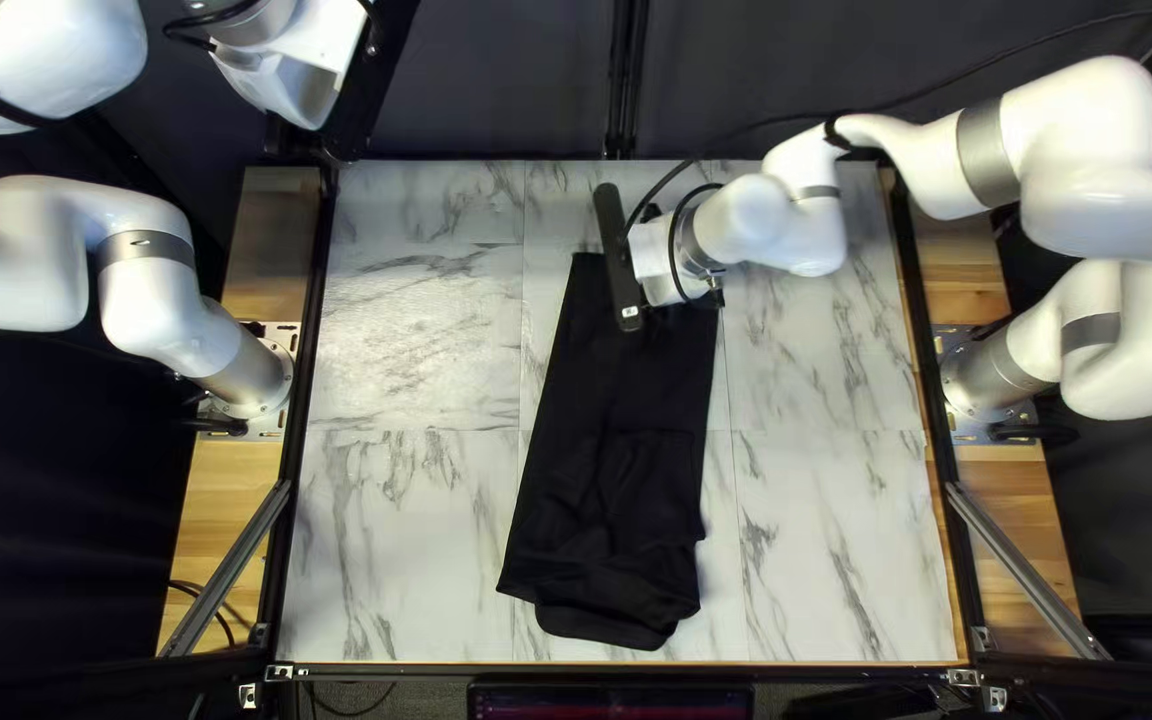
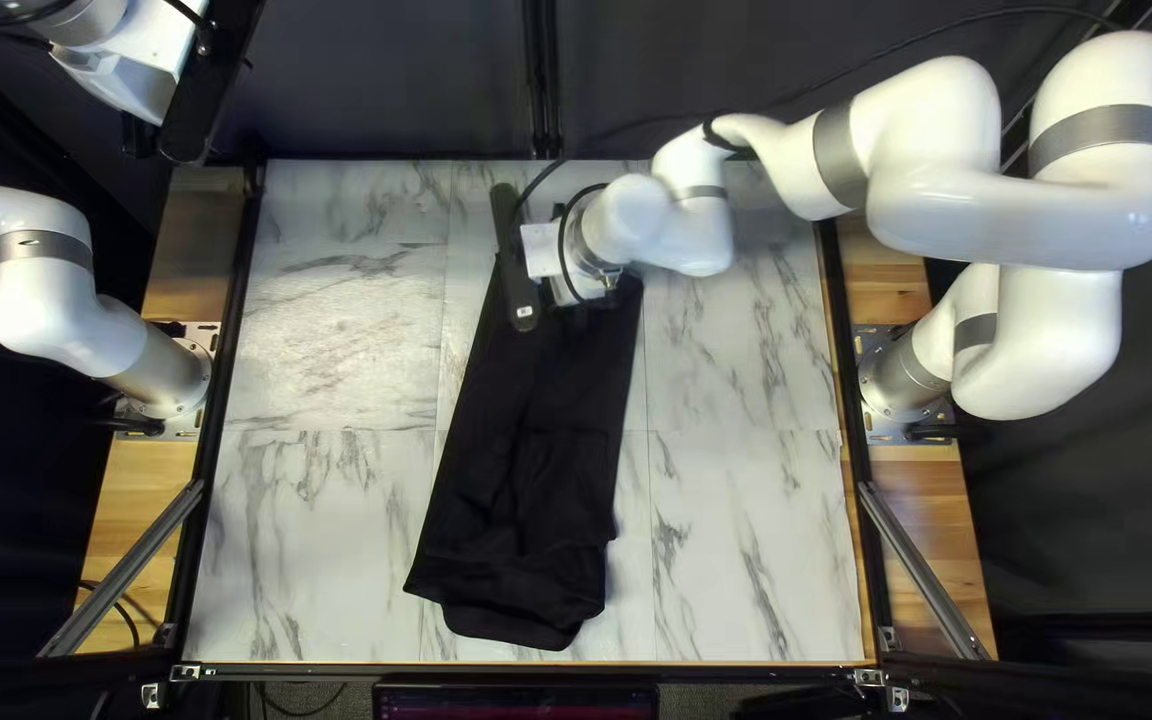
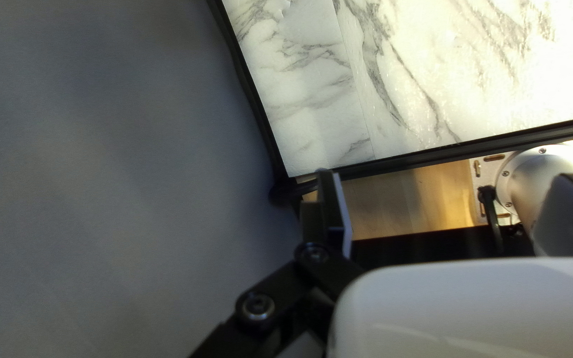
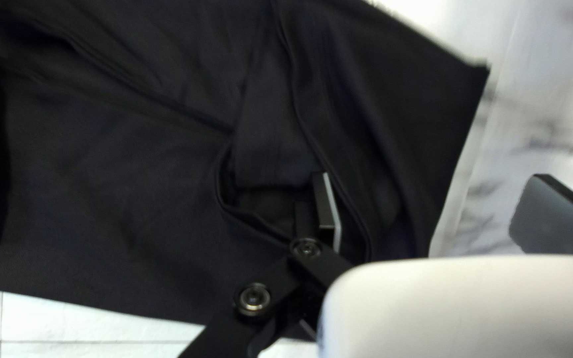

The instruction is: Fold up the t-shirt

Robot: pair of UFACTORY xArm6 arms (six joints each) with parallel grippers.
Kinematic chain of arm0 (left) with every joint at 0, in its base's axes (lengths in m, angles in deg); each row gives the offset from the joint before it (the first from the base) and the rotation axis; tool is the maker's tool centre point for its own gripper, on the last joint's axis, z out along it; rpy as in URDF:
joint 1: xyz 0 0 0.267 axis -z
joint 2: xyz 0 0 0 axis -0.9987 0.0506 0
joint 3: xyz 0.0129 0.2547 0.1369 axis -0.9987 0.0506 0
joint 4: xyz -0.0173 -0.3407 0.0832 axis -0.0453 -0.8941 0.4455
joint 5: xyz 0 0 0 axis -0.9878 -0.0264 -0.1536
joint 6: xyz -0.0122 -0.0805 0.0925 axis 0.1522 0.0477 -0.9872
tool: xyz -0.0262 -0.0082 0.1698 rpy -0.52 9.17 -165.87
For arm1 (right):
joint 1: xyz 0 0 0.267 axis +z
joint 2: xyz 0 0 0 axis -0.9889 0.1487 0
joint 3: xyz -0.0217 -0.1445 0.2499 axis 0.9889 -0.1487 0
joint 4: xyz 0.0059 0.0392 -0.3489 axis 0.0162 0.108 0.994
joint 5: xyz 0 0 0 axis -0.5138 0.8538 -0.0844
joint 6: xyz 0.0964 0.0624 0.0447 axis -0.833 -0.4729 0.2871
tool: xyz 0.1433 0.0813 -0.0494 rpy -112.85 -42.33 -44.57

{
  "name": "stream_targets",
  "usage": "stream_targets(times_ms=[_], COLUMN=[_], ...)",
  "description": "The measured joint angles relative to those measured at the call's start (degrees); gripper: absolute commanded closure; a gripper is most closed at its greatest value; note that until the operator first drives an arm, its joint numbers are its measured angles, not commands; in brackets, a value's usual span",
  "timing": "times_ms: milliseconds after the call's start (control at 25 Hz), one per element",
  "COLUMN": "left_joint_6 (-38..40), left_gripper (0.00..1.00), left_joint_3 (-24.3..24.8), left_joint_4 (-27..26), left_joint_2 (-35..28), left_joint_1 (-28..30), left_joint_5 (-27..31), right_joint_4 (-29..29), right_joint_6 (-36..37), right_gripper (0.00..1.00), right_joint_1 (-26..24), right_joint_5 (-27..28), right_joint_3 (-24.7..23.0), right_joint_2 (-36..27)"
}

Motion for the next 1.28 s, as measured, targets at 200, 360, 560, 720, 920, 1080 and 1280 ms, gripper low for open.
stream_targets(times_ms=[200, 360, 560, 720, 920, 1080, 1280], left_joint_6=[0.0, 0.0, 0.0, 0.0, 0.0, 0.0, 0.0], left_gripper=[0.0, 0.0, 0.0, 0.0, 0.0, 0.0, 0.0], left_joint_3=[0.0, 0.0, 0.0, 0.0, 0.0, 0.0, 0.0], left_joint_4=[0.0, 0.0, 0.0, 0.0, 0.0, 0.0, 0.0], left_joint_2=[0.0, 0.0, 0.0, 0.0, 0.0, 0.0, 0.0], left_joint_1=[0.0, 0.0, 0.0, 0.0, 0.0, 0.0, 0.0], left_joint_5=[0.0, 0.0, 0.0, 0.0, 0.0, 0.0, 0.0], right_joint_4=[-4.8, -6.9, -6.2, -3.6, -0.7, -0.7, -4.1], right_joint_6=[-3.6, -8.1, -14.4, -21.9, -27.0, -27.1, -25.1], right_gripper=[0.0, 0.0, 0.0, 0.0, 0.0, 0.0, 0.0], right_joint_1=[-0.1, -0.3, -0.7, -0.5, -0.3, -0.3, 0.0], right_joint_5=[0.4, 0.3, 1.4, 3.0, 3.9, 3.9, 3.4], right_joint_3=[0.0, -0.2, -2.4, -4.6, -6.0, -6.1, -6.0], right_joint_2=[1.2, 2.1, -0.7, -4.2, -6.8, -6.9, -5.9])
